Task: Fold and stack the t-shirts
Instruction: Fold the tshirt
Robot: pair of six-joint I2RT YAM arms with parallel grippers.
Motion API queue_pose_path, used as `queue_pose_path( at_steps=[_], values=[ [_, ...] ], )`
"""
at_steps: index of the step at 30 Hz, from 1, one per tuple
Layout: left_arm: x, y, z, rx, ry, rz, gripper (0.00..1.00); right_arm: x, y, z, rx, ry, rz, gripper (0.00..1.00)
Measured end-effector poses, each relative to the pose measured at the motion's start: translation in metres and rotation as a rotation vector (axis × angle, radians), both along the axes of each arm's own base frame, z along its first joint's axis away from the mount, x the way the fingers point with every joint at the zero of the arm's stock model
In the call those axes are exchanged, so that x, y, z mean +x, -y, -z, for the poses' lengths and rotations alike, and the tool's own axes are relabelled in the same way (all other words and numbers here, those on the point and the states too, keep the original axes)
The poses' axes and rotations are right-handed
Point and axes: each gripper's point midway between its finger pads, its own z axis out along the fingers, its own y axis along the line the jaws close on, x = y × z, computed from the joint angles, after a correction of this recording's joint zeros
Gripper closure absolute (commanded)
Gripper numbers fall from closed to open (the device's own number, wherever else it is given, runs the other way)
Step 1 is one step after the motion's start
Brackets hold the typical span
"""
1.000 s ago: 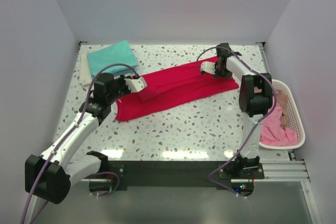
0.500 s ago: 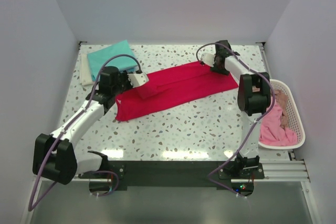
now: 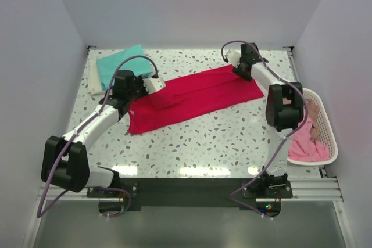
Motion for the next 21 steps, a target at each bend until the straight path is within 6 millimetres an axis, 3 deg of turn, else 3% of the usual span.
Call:
queue_pose_path(
  at_steps=[9,12,16,18,19,21],
  values=[
    [0.011,-0.003,0.029,0.015,-0.059,-0.031,1.0,-0.036,-0.016,-0.026,0.149,0.009,0.005,0.46],
    [0.018,-0.004,0.034,0.013,-0.061,-0.046,1.0,-0.046,-0.019,-0.022,0.177,-0.011,0.005,0.46],
    [0.031,-0.007,0.046,0.017,-0.071,-0.077,1.0,-0.066,-0.023,-0.001,0.211,-0.069,0.011,0.46],
    [0.036,-0.009,0.053,0.017,-0.085,-0.096,0.9,-0.078,-0.024,0.012,0.223,-0.106,0.014,0.45],
    [0.039,-0.01,0.057,0.018,-0.092,-0.109,0.72,-0.084,-0.025,0.017,0.229,-0.123,0.017,0.44],
    [0.043,-0.013,0.06,0.008,-0.1,-0.146,0.54,-0.092,-0.028,0.024,0.245,-0.146,0.015,0.41]
  ],
)
